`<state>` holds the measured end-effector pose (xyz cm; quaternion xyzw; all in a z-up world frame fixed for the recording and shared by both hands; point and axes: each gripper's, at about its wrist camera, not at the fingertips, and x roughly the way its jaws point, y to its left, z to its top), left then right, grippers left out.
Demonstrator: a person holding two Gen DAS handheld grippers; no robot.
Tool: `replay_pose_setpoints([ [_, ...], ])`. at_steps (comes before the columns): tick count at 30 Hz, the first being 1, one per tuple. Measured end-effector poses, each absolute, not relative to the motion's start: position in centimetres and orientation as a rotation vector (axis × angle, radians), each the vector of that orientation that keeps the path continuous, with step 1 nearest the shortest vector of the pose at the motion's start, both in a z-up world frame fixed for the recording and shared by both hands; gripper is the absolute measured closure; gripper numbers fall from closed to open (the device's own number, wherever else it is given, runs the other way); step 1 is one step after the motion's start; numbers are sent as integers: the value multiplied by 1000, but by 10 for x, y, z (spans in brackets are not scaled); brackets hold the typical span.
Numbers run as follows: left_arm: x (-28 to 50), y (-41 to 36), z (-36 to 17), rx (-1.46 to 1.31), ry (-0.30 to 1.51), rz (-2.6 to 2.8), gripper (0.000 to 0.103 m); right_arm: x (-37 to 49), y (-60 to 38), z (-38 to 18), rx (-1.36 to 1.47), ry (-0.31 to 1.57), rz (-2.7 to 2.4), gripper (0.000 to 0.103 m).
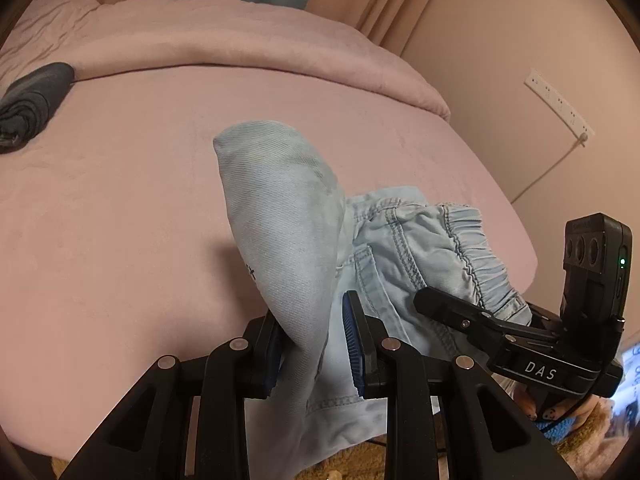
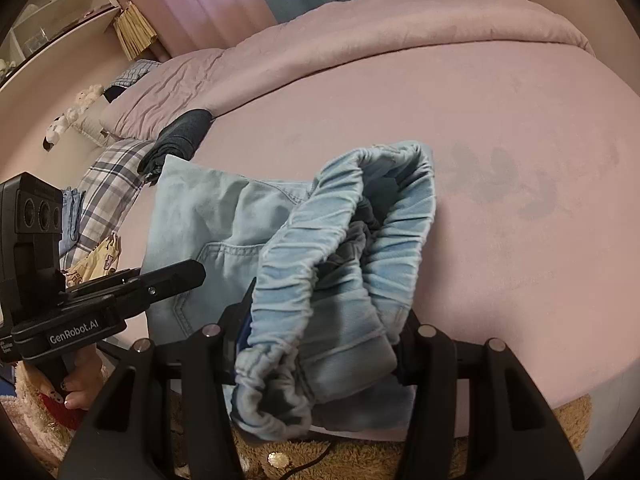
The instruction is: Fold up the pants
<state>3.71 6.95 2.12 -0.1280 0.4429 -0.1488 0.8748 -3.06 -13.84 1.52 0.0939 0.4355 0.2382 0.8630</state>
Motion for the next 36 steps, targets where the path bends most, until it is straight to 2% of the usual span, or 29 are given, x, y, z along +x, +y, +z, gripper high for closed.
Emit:
replay_pose_setpoints([
  [22,87,96,41,-306,849,-287,77,17,-114,46,164,833,503,51],
  [36,135,104,-13,-288,996,-198,77,57,-105,-7,193,979,477,50],
])
